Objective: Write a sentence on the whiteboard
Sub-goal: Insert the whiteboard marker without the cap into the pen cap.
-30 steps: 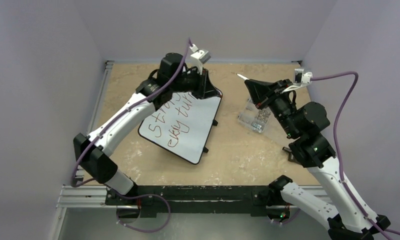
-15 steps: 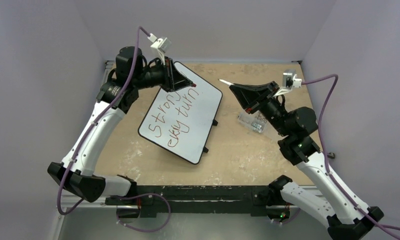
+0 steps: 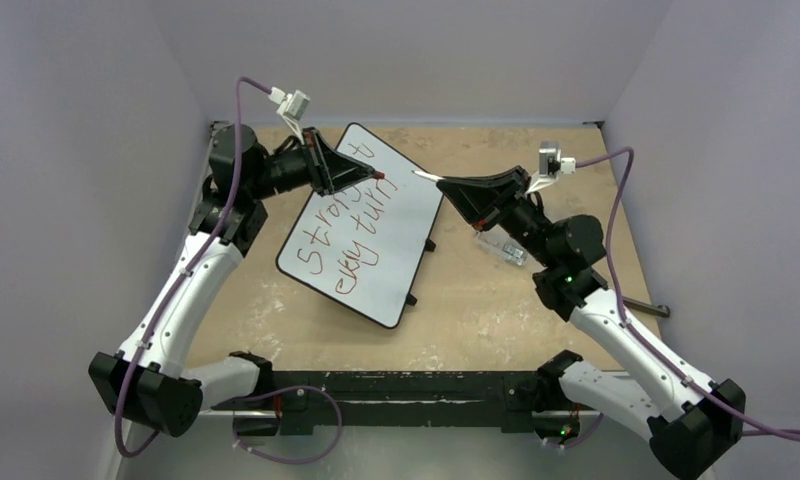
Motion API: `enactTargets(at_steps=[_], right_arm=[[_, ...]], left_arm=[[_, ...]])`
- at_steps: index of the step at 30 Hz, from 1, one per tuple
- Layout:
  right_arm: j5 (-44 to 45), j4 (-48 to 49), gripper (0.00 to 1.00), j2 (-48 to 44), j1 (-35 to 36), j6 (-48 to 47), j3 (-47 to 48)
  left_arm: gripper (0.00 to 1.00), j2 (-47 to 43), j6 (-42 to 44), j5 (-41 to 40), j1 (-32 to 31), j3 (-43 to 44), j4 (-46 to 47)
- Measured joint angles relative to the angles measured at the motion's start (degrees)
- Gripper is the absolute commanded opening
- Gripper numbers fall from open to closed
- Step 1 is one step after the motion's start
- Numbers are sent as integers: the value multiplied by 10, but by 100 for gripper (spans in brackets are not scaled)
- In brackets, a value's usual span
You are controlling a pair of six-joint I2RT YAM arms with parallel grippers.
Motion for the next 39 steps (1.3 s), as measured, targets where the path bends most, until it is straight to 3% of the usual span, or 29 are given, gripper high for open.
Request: enactTargets(at_steps=[8,13,22,39], right_arm=[[-28,91,0,63,0,52,-11],[-37,149,0,119,0,86,-11],[-50,209,0,198,0,127,-1],[-57,242,0,214,0,143,36]], left_arm=[[0,13,-210,59,70,-85,269],[0,37,-299,80,83,-102,373],[0,40,-339,98,87,-104,437],[0,45,-352,107,87,-112,464]])
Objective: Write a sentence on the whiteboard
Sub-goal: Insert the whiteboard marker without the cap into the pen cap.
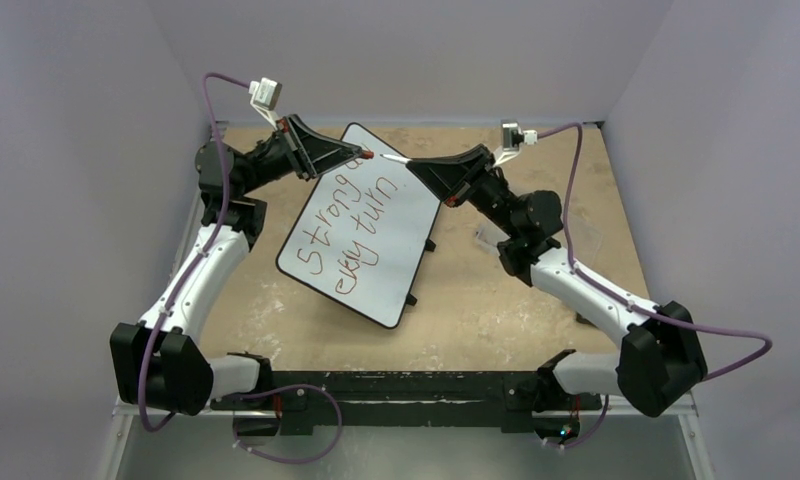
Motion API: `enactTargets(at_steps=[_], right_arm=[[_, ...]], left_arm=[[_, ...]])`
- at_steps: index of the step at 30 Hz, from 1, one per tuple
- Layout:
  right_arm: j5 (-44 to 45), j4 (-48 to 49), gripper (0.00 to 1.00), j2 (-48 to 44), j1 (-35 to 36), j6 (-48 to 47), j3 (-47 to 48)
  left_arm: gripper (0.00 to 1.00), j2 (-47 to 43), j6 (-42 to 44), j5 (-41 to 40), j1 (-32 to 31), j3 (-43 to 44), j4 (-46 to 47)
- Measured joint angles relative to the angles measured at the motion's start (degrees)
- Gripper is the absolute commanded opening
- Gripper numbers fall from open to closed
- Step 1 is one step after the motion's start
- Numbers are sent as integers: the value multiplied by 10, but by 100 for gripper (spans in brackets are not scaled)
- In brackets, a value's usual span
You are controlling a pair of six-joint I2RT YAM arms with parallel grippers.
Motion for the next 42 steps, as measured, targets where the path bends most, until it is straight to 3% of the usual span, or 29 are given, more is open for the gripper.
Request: enactTargets(at_steps=[42], right_arm=[[-15,26,0,52,0,33,27]], left_arm=[[0,12,-38,0,4,-17,62]])
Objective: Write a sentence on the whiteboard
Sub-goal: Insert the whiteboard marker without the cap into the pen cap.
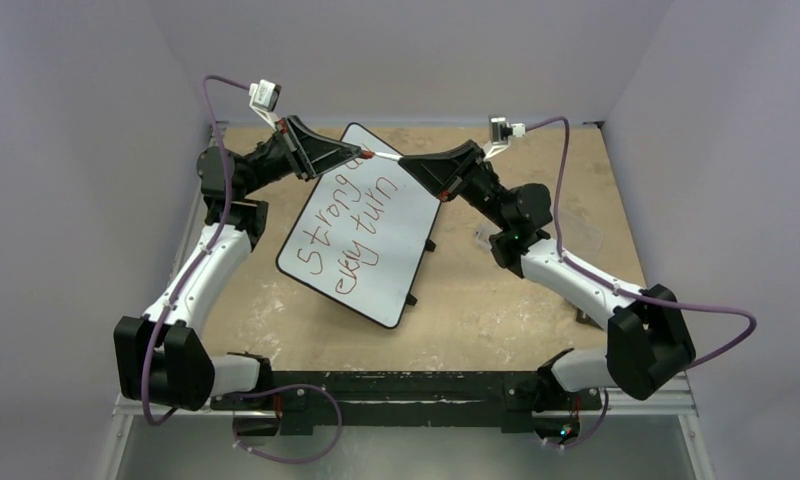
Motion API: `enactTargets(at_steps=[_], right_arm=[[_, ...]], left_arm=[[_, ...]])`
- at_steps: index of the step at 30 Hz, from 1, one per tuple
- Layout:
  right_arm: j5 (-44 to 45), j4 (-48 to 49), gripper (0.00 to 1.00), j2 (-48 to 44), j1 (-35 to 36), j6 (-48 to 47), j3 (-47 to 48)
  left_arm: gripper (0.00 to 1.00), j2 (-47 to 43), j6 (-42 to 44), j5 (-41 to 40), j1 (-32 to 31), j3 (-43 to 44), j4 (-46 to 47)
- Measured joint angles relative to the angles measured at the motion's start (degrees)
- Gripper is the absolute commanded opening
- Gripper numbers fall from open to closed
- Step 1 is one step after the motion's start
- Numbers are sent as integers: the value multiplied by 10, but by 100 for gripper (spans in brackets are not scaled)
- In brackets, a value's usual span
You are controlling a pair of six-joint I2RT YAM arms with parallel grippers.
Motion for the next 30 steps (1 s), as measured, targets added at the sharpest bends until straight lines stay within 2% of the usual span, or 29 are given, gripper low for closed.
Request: enactTargets(at_steps=[30], right_arm=[[-2,9,0,7,0,10,0]], left_arm=[[0,3,-8,-2,10,-8,9]])
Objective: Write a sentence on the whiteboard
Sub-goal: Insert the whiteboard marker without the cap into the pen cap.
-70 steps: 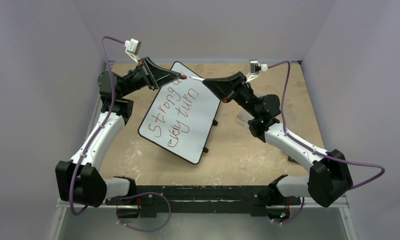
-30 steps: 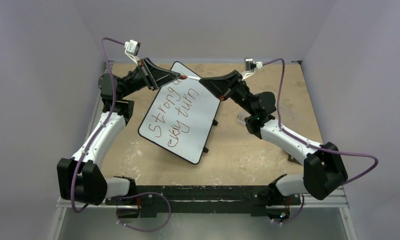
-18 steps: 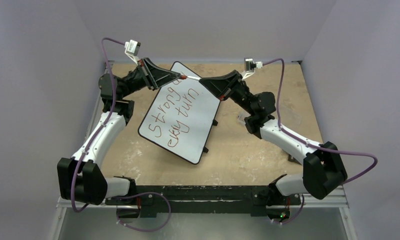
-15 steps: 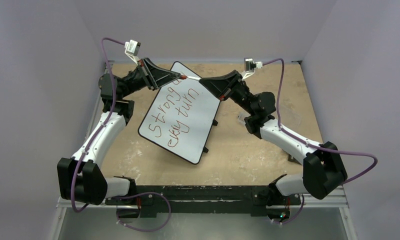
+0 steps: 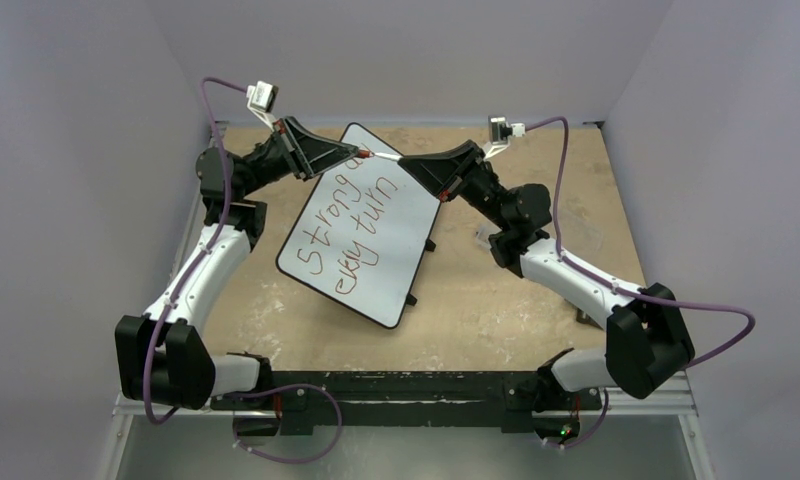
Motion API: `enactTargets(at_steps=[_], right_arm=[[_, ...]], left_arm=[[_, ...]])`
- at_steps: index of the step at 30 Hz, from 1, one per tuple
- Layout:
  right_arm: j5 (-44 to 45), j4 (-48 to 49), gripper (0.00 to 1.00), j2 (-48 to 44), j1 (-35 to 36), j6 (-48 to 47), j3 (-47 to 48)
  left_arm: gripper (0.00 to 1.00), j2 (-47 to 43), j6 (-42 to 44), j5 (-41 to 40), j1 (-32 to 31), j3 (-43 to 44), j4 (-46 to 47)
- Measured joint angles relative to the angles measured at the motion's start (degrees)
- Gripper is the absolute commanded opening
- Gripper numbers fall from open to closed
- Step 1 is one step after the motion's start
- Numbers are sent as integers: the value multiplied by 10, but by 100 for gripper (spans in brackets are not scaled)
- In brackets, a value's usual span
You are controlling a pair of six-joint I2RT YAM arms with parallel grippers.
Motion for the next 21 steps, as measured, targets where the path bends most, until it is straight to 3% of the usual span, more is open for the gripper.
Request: enactTargets(at_steps=[21], right_arm=[[0,14,0,19,0,9,2]], left_arm=[[0,0,-11,0,0,-2,21]])
